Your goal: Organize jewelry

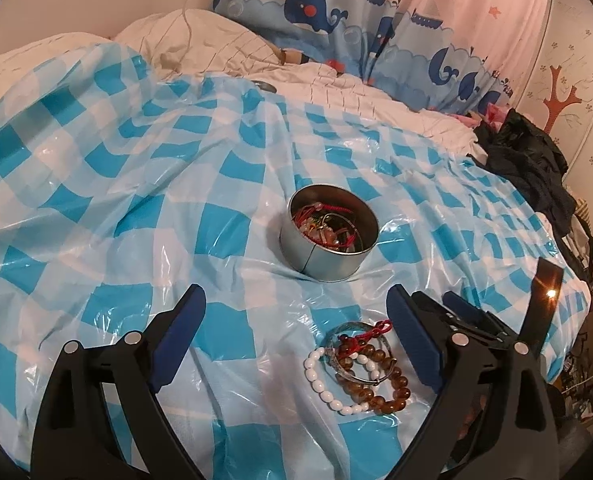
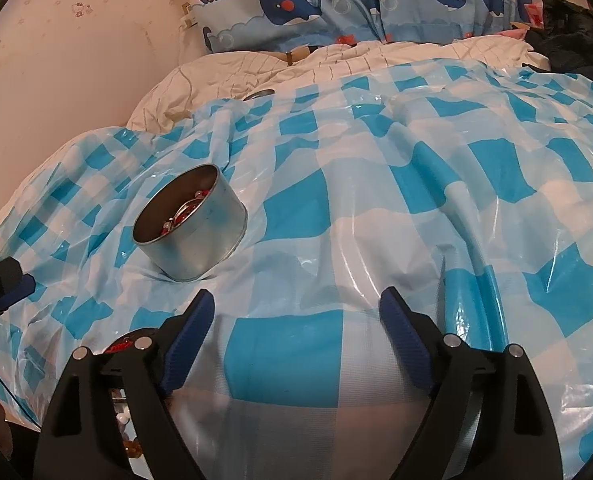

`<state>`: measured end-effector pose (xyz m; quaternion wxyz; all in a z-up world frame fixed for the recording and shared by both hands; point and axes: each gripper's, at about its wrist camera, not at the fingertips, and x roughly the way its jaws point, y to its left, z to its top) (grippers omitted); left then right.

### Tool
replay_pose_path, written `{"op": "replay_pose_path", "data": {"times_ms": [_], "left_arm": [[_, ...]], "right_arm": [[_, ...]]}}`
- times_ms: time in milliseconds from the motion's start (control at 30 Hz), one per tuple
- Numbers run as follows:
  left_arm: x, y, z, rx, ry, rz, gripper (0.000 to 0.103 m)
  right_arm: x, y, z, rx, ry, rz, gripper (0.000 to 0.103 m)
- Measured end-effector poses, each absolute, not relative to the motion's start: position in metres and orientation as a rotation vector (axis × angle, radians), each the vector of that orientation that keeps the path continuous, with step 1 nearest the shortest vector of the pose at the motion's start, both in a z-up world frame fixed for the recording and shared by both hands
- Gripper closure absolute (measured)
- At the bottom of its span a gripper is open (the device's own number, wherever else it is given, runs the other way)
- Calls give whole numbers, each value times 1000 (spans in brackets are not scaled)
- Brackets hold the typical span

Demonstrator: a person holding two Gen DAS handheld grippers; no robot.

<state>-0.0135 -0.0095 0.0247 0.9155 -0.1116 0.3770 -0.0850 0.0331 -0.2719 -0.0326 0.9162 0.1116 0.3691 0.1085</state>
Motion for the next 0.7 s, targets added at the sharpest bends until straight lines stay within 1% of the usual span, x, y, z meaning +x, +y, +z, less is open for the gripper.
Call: {"op": "replay_pose_path", "data": {"times_ms": [700], "left_arm": [[-3,-24,7,-182,837,-169,14]], "right_arm": [[32,-269,-32,225,761,225,16]]}}
